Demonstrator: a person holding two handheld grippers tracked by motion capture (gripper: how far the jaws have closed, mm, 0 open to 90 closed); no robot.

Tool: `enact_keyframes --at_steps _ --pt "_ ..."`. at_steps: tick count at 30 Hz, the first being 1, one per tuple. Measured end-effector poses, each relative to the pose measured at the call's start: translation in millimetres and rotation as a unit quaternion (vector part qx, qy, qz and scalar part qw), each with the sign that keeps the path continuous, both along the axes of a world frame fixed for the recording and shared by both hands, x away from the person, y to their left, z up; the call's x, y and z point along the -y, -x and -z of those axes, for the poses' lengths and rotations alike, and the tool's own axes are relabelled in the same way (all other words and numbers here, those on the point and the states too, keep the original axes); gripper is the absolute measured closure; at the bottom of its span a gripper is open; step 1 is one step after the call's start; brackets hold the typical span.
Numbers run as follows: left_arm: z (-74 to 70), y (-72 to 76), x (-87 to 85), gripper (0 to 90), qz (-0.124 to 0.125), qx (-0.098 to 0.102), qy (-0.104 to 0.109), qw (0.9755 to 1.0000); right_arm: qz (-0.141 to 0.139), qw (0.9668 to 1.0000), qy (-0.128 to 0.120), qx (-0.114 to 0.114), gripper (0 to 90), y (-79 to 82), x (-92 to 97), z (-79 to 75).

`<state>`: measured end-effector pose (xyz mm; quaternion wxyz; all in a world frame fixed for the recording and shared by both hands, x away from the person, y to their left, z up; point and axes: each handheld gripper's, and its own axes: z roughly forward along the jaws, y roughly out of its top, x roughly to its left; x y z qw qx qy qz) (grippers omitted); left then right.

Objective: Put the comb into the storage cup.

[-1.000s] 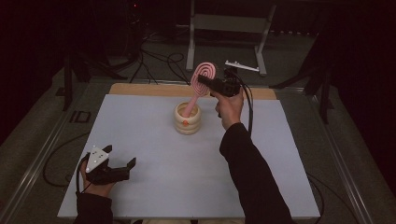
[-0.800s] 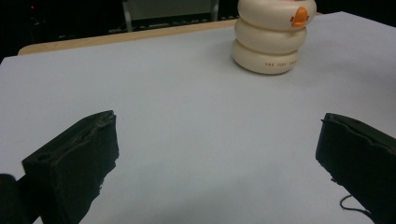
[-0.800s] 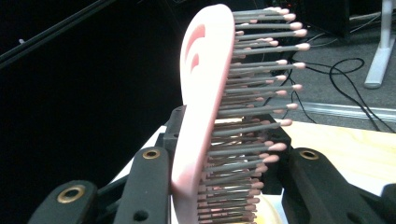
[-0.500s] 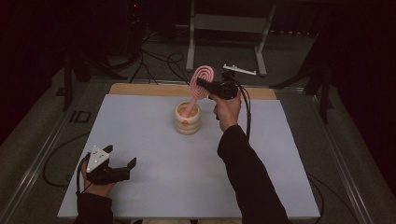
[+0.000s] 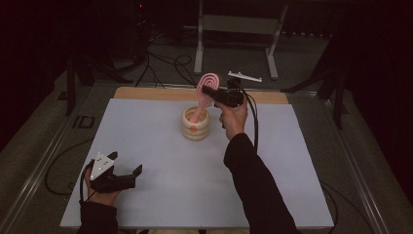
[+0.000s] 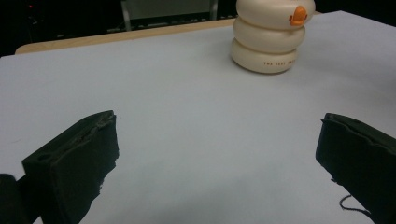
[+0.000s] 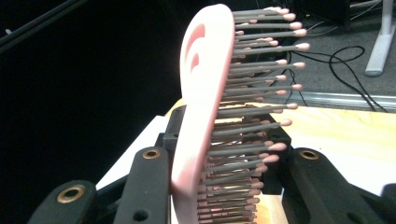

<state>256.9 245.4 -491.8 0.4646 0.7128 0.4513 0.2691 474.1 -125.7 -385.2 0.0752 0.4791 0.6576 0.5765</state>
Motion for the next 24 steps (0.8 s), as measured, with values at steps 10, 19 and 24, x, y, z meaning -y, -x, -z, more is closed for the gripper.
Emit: enact_keyframes --at_steps 10,19,24 --pt "0.5 -0.3 0.0 0.3 0.000 0.000 0.000 1.0000 0.000 0.9999 0.014 -0.007 63.9 0.5 -4.9 12.0" --pt "1.1 -0.4 0.9 0.3 0.002 -0.001 -0.001 1.0000 0.002 0.9997 0.022 -0.010 63.9 1.1 -9.6 20.5" --pt "1.2 -0.4 0.8 0.3 0.002 -0.002 -0.001 1.0000 0.003 0.9997 0.024 -0.011 63.9 1.2 -10.2 23.9"
